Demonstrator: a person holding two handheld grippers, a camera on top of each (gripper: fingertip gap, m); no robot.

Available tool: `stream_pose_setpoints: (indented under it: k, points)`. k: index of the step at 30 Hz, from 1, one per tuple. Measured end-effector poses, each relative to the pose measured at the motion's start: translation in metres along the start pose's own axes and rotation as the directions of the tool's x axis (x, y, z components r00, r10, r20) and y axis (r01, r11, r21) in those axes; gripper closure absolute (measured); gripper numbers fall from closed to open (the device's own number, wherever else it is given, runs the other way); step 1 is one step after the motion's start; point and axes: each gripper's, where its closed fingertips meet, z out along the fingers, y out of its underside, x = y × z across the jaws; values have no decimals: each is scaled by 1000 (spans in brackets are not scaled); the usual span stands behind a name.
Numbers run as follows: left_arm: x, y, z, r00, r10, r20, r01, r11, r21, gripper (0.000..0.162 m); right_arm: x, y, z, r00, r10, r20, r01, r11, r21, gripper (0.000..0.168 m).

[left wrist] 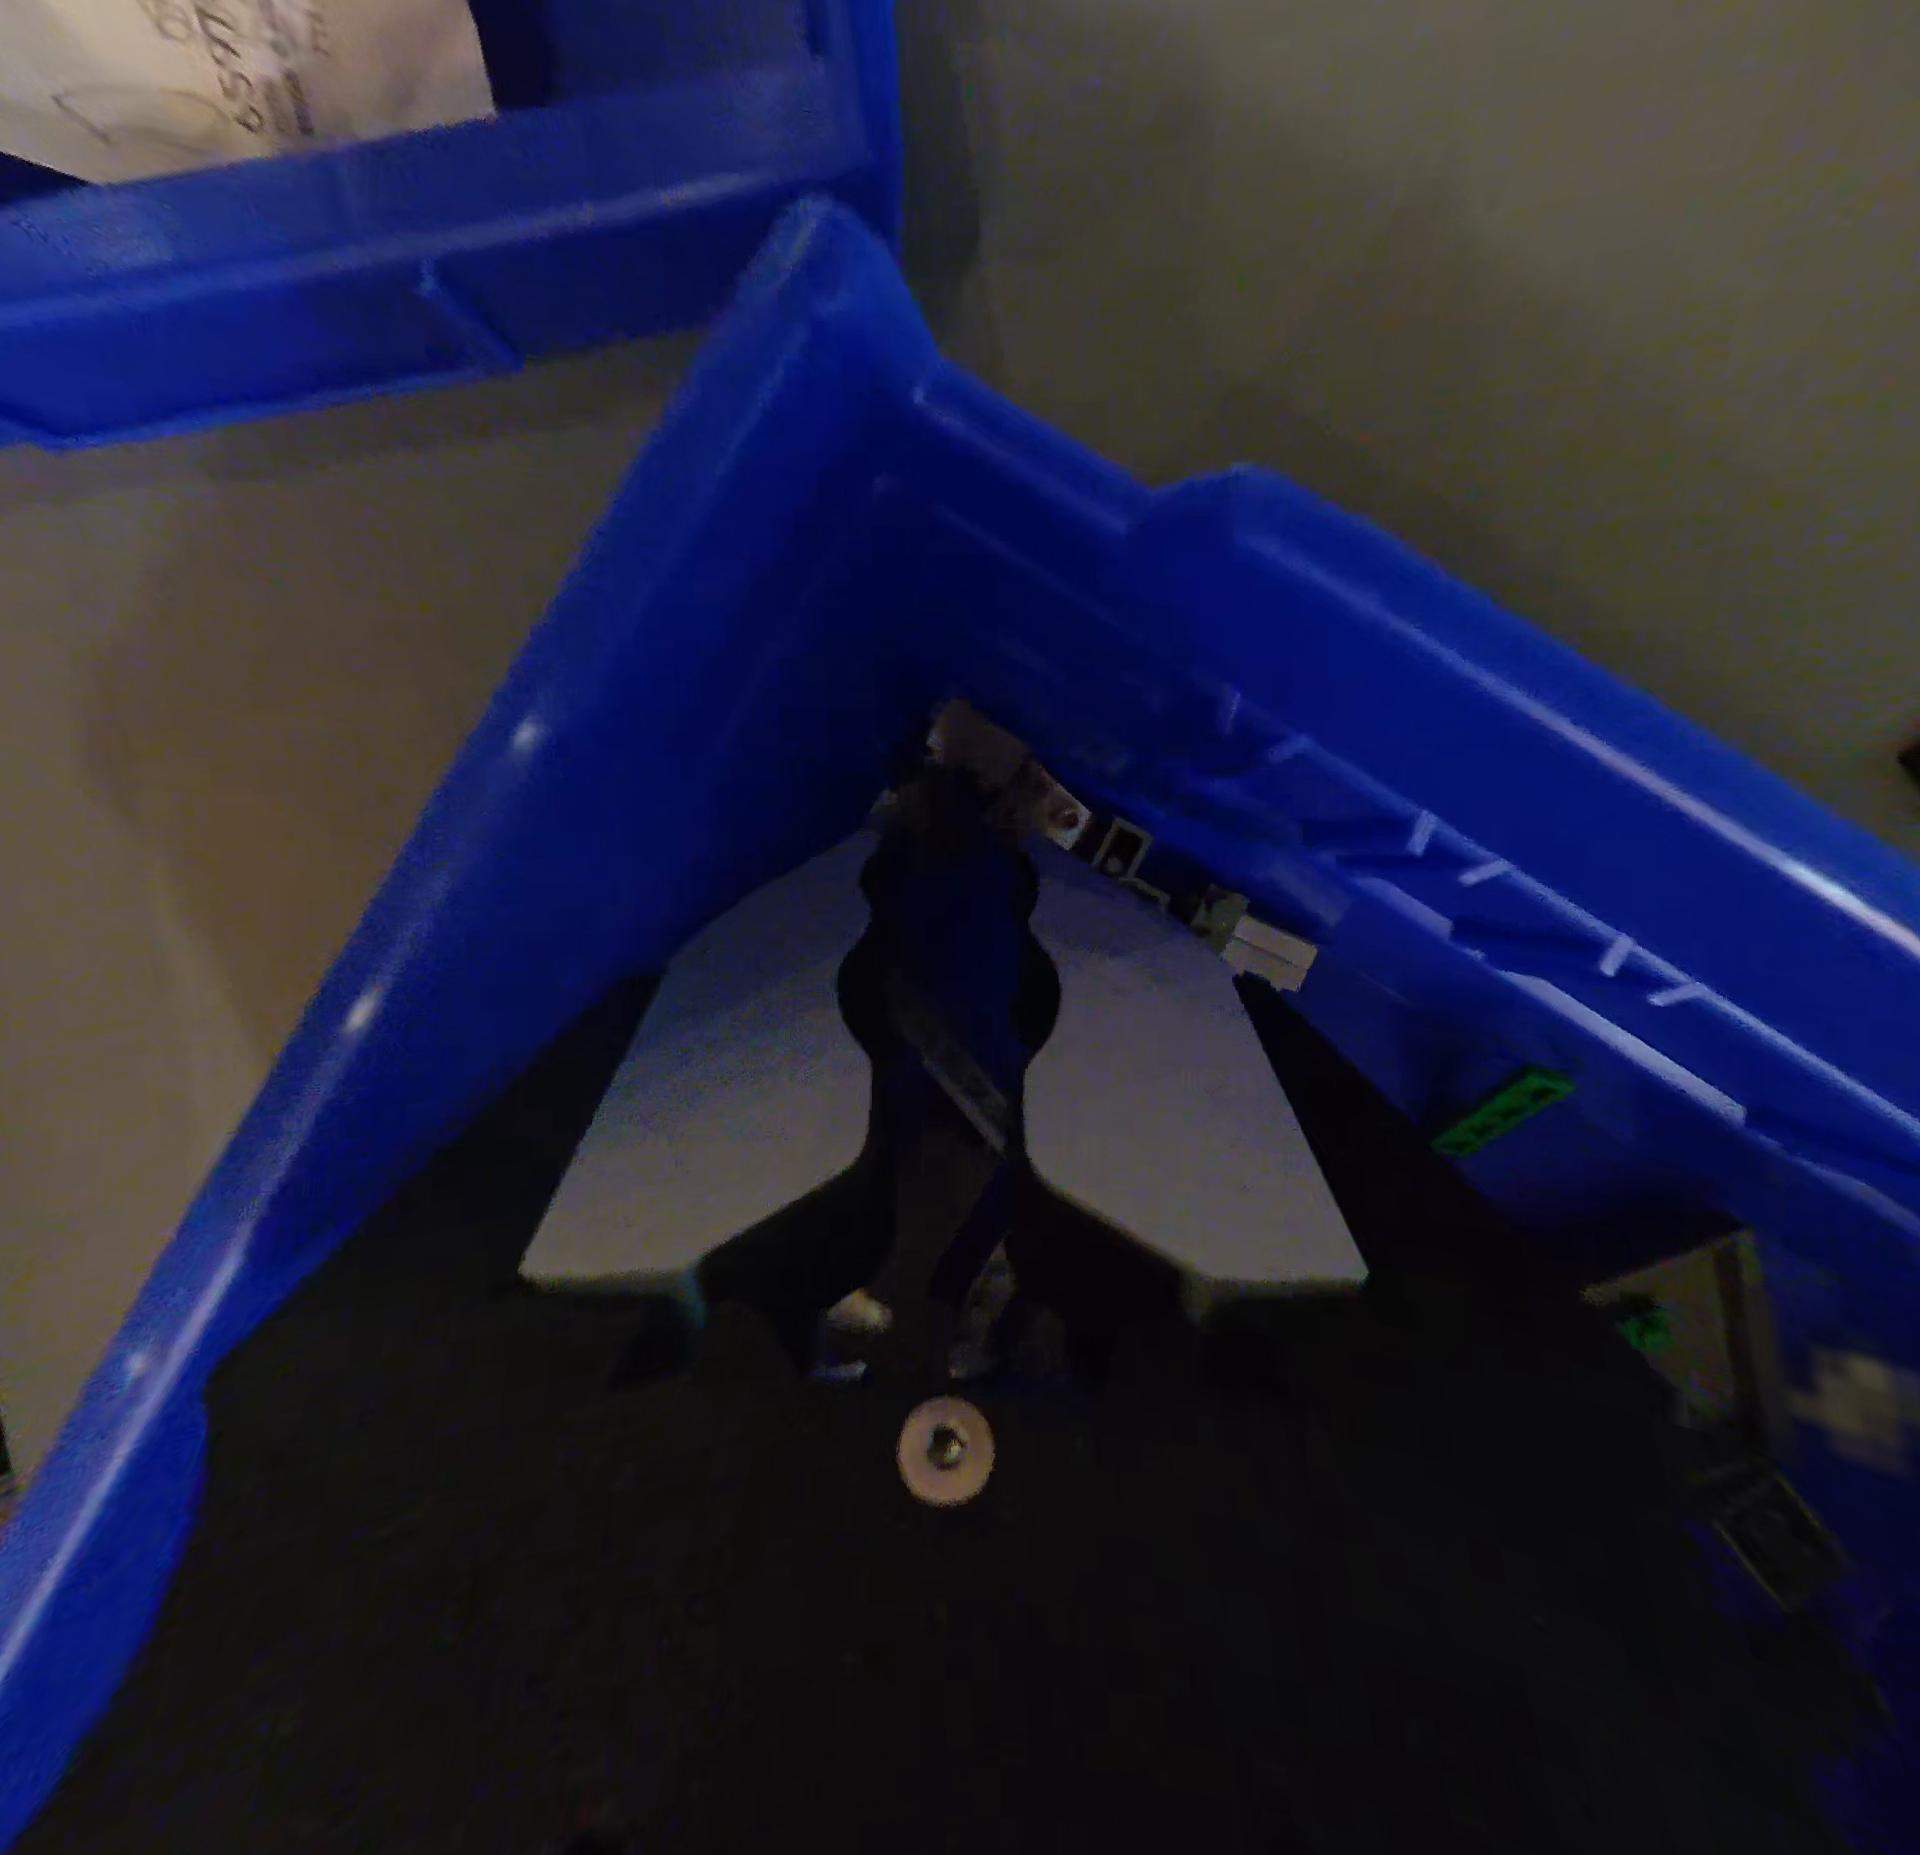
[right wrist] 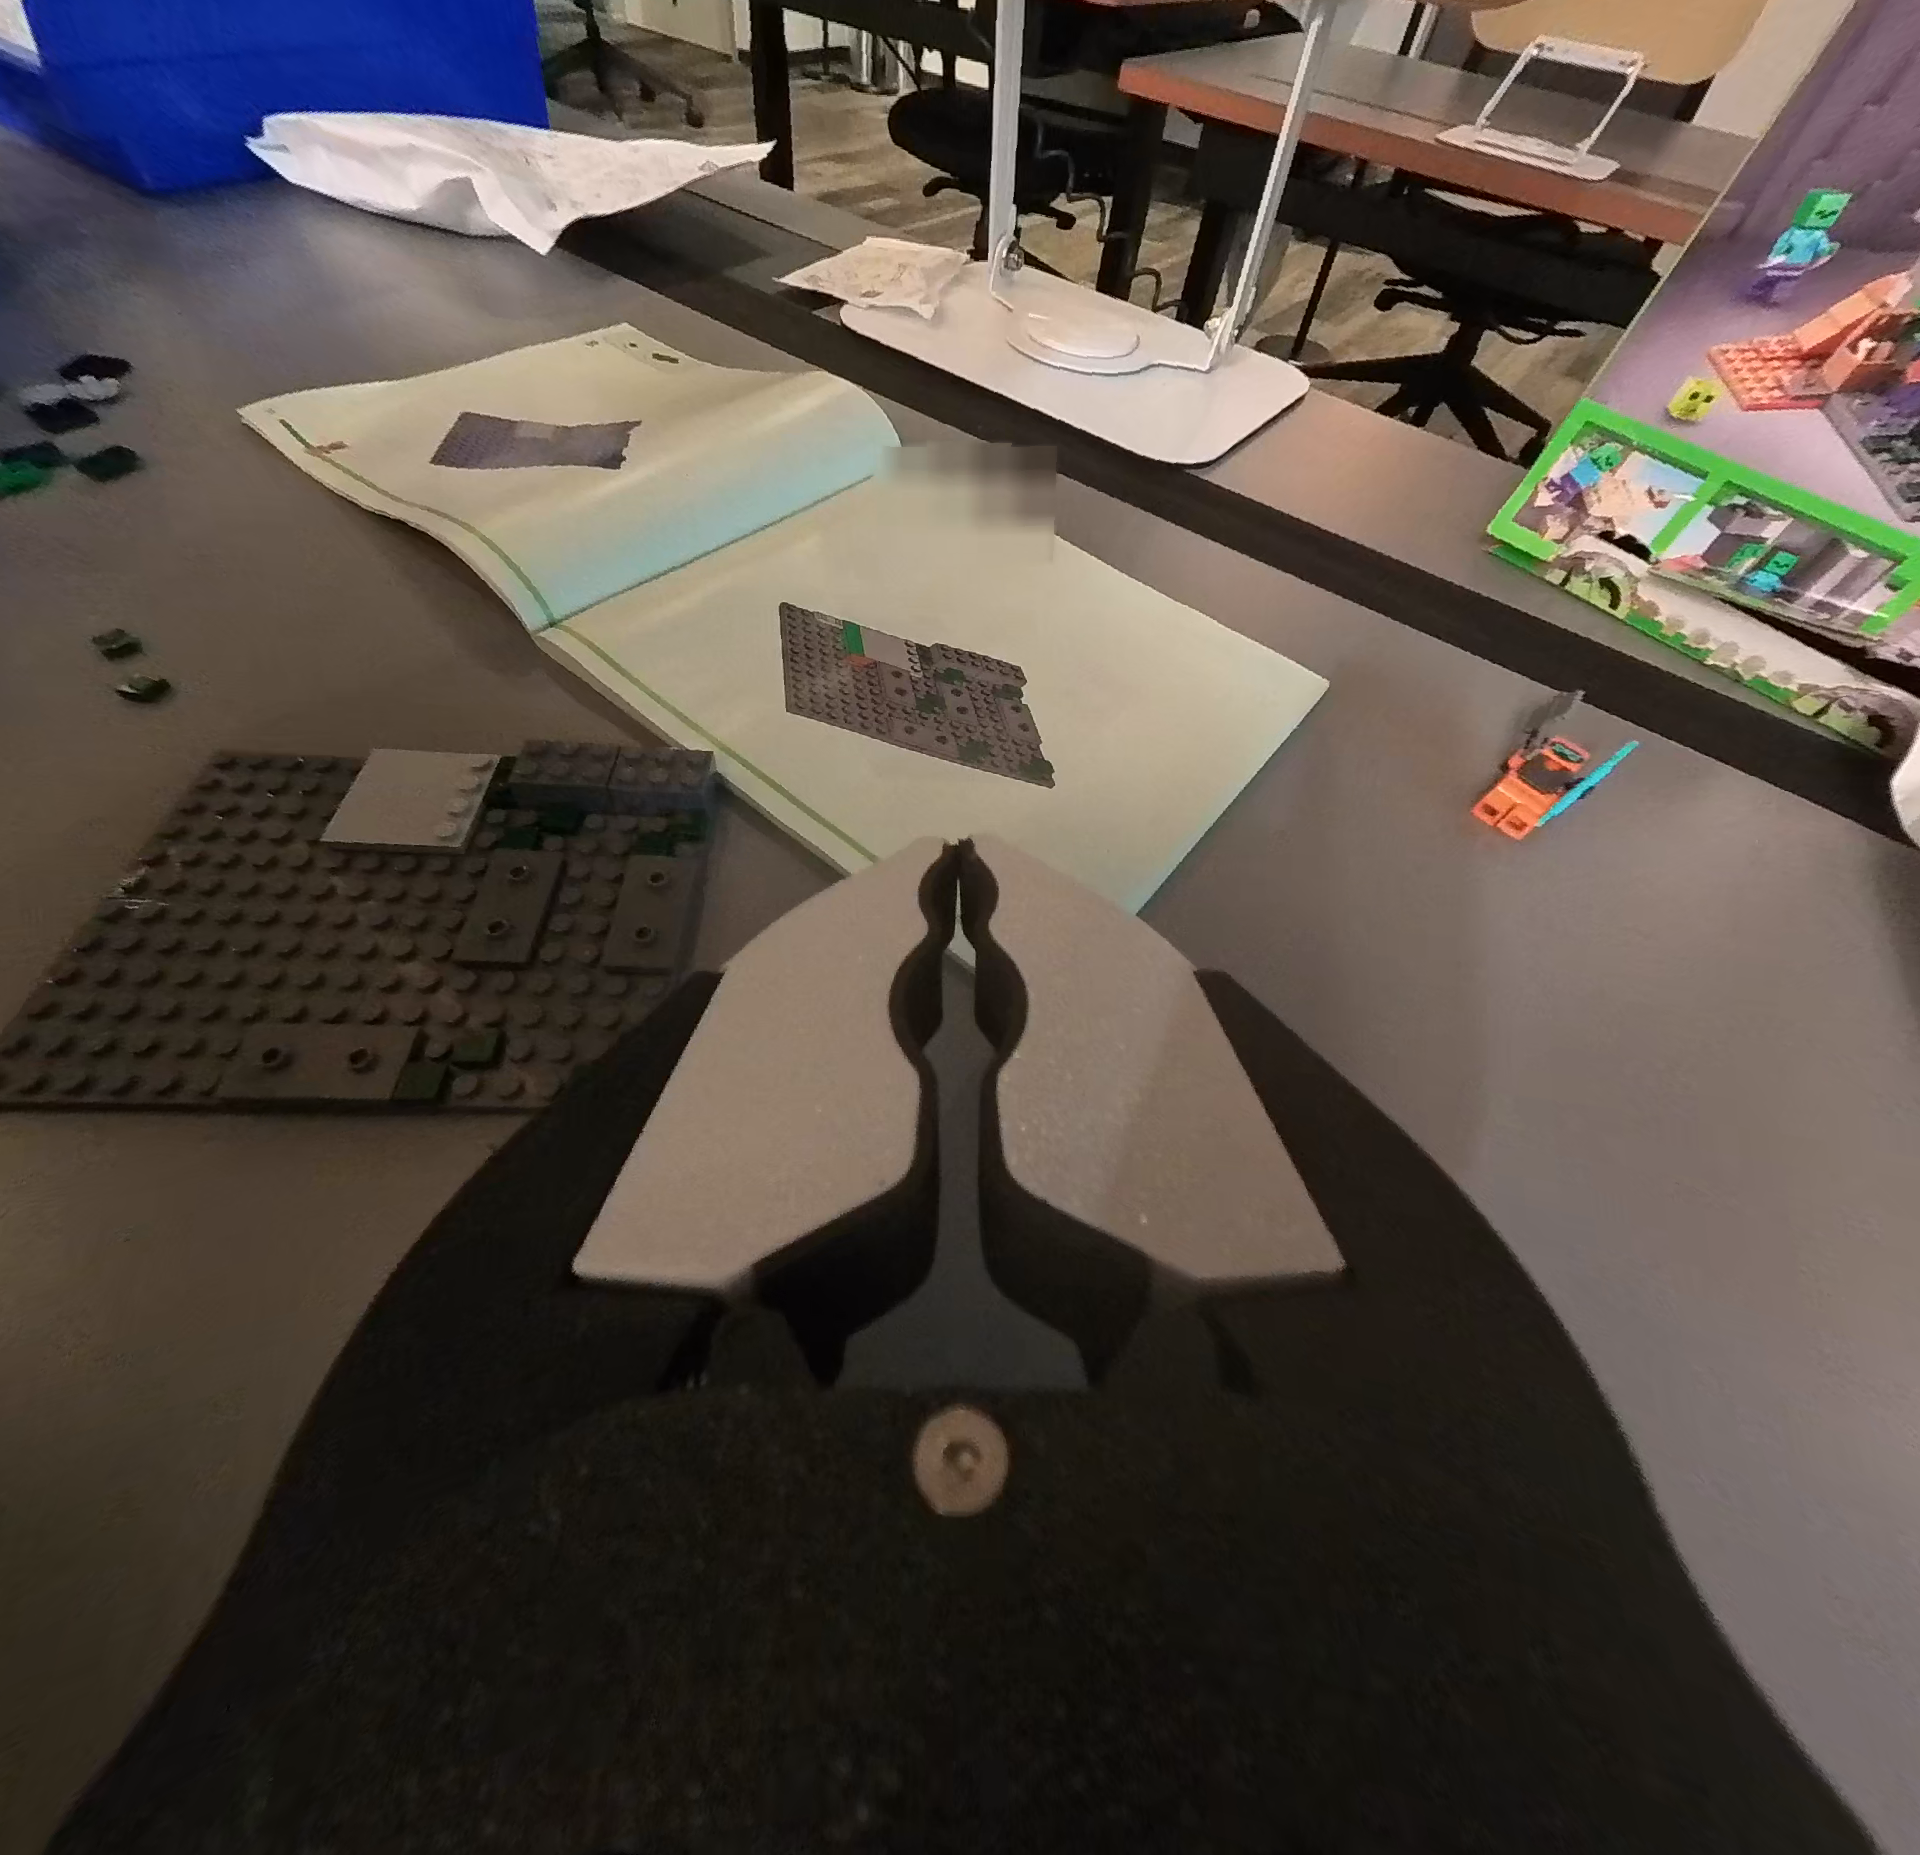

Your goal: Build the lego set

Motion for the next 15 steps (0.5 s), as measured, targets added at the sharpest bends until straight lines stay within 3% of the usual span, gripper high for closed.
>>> stream_pose_setpoints:
  k: [5,15]
  points:
    - [6,5,-4,999,22,-42,-24,999,-34,150,2,0,-1,1000,4,-6,-4,1000,3,168]
    - [59,41,-53,969,144,-201,-148,989,-8,150,0,4,4,1000,-5,-7,5,1000,-17,168]
